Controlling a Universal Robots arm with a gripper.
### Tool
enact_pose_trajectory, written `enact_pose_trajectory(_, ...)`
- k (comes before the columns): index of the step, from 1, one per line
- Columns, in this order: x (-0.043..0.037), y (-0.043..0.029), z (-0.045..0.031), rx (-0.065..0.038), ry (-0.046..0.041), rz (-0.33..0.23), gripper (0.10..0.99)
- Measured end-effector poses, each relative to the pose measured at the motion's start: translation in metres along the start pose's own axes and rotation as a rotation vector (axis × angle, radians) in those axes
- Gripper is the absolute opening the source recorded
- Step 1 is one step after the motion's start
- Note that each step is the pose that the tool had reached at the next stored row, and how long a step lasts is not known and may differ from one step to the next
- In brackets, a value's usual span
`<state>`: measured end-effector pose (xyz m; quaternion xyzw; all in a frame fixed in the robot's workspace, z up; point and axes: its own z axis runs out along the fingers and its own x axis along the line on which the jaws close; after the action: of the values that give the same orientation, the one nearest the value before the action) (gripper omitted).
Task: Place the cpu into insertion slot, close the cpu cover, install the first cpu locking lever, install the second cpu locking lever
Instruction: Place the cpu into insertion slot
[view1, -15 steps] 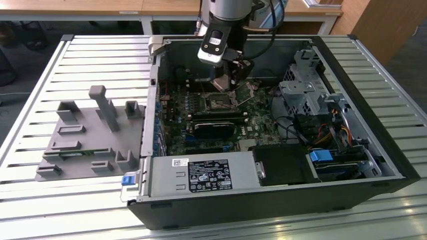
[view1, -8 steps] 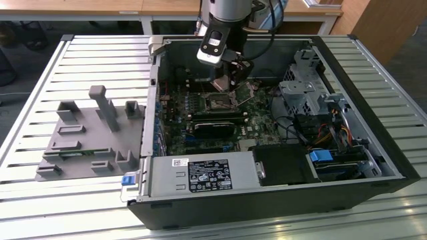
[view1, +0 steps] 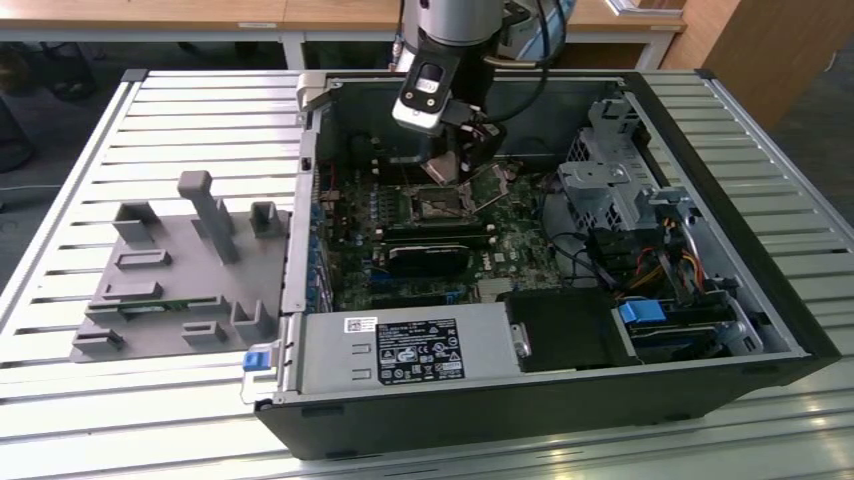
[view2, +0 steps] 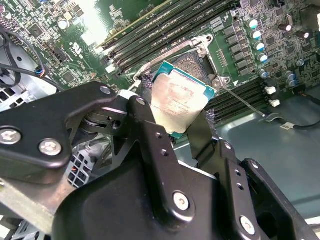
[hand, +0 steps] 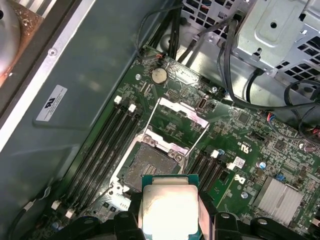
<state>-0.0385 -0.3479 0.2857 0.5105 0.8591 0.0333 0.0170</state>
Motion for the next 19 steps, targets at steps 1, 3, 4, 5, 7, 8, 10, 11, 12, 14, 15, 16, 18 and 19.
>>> enact_pose_trajectory(1, 0.0000, 0.0000, 0.0002, 0.000, -0.0001, 0.002, 0.529)
enact_pose_trajectory(3, 0.0000, 0.0000, 0.0006, 0.000, -0.0004, 0.005, 0.529)
enact_pose_trajectory(4, 0.0000, 0.0000, 0.0008, 0.000, -0.0006, 0.007, 0.529)
enact_pose_trajectory(5, 0.0000, -0.0001, 0.0010, 0.000, -0.0007, 0.009, 0.529)
enact_pose_trajectory(7, 0.0000, -0.0001, 0.0013, 0.000, -0.0009, 0.012, 0.529)
enact_pose_trajectory(8, 0.0000, -0.0001, 0.0015, 0.000, -0.0011, 0.014, 0.529)
enact_pose_trajectory(10, 0.0000, -0.0001, 0.0019, 0.000, -0.0013, 0.017, 0.529)
enact_pose_trajectory(11, 0.0000, -0.0001, 0.0022, 0.000, -0.0014, 0.019, 0.529)
enact_pose_trajectory(12, 0.0000, -0.0002, 0.0024, 0.000, -0.0015, 0.020, 0.529)
enact_pose_trajectory(14, 0.0000, -0.0002, 0.0028, 0.000, -0.0017, 0.022, 0.529)
enact_pose_trajectory(15, 0.0000, -0.0002, 0.0030, 0.000, -0.0018, 0.023, 0.529)
enact_pose_trajectory(16, 0.0000, -0.0002, 0.0032, 0.000, -0.0018, 0.024, 0.529)
enact_pose_trajectory(18, 0.0000, -0.0003, 0.0037, 0.000, -0.0019, 0.025, 0.529)
enact_pose_trajectory(19, 0.0000, -0.0003, 0.0040, 0.000, -0.0019, 0.026, 0.529)
